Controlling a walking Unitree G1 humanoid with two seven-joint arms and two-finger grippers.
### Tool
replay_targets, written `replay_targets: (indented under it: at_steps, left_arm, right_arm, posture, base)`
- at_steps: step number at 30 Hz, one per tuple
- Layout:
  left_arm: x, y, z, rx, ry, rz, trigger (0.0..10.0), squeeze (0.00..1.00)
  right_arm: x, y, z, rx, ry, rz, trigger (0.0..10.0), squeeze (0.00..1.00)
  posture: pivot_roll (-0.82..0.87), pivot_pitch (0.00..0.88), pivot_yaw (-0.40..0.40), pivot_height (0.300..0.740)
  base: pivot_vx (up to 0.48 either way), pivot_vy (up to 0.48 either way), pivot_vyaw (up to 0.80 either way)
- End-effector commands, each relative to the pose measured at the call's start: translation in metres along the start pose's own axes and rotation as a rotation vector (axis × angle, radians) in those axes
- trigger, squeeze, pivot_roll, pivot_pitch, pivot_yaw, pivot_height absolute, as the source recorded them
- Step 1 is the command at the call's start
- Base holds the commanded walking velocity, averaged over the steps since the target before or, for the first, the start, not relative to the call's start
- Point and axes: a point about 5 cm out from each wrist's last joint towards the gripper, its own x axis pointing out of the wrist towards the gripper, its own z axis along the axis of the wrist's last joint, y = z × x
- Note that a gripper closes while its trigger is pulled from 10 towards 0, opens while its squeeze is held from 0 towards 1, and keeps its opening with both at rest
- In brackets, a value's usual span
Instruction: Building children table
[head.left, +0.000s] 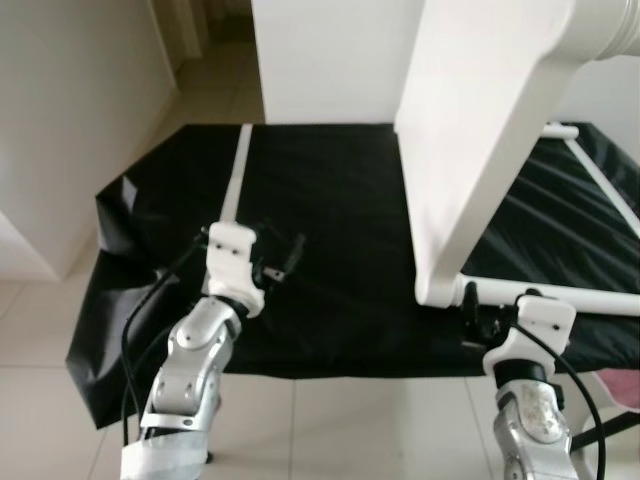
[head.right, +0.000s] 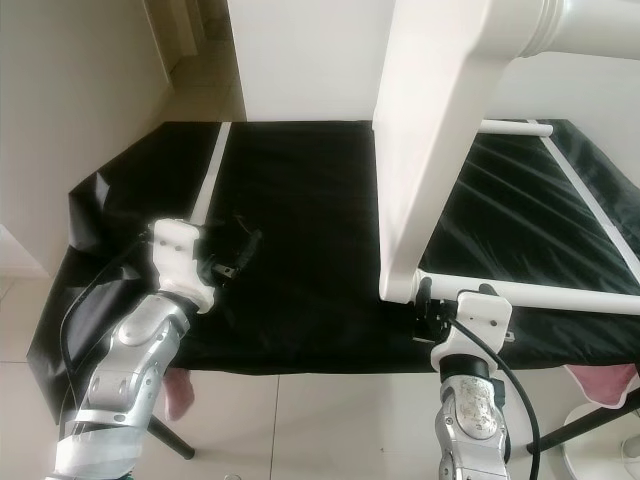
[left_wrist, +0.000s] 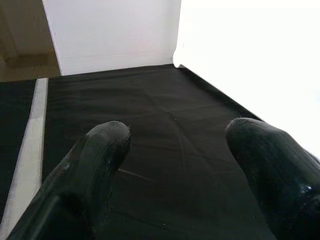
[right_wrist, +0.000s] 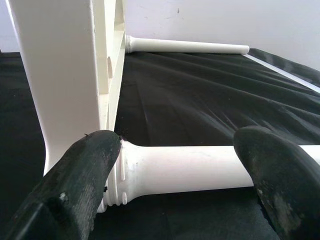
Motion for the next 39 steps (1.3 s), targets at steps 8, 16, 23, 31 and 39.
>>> replay_targets:
  at_steps: [8, 16, 23, 31, 39]
  left_arm:
    - [-0.005, -0.013, 0.007, 0.021, -0.027, -0.13, 10.0, 0.0]
    - [-0.005, -0.013, 0.008, 0.02, -0.027, -0.131, 10.0, 0.0]
    - [-0.007, -0.014, 0.003, 0.025, -0.007, -0.139, 10.0, 0.0]
    - [-0.012, -0.026, -0.014, -0.006, 0.07, -0.26, 10.0, 0.0]
    - [-0.007, -0.019, -0.005, -0.025, 0.034, -0.25, 10.0, 1.0]
  right_arm:
    - [0.0, 0.025, -0.011, 0.065, 0.044, 0.245, 10.0, 0.0]
    - [0.0, 0.026, -0.011, 0.068, 0.042, 0.251, 10.0, 0.0]
    - [0.001, 0.025, -0.012, 0.05, 0.029, 0.25, 10.0, 0.0]
    - [0.003, 0.02, -0.017, 0.046, 0.032, 0.196, 10.0, 0.0]
    - [0.009, 0.02, -0.014, 0.054, 0.013, 0.186, 10.0, 1.0]
  posture:
    - [0.02, 0.0, 0.0, 0.74]
    - [0.03, 0.0, 0.0, 0.74]
    - [0.03, 0.0, 0.0, 0.74]
    - [0.03, 0.0, -0.028, 0.74]
    - [0.02, 0.0, -0.03, 0.74]
  base:
    - [0.0, 0.0, 0.0]
    - [0.0, 0.0, 0.0]
    - [0.0, 0.0, 0.0]
    - [0.0, 0.0, 0.0]
    - [0.0, 0.0, 0.0]
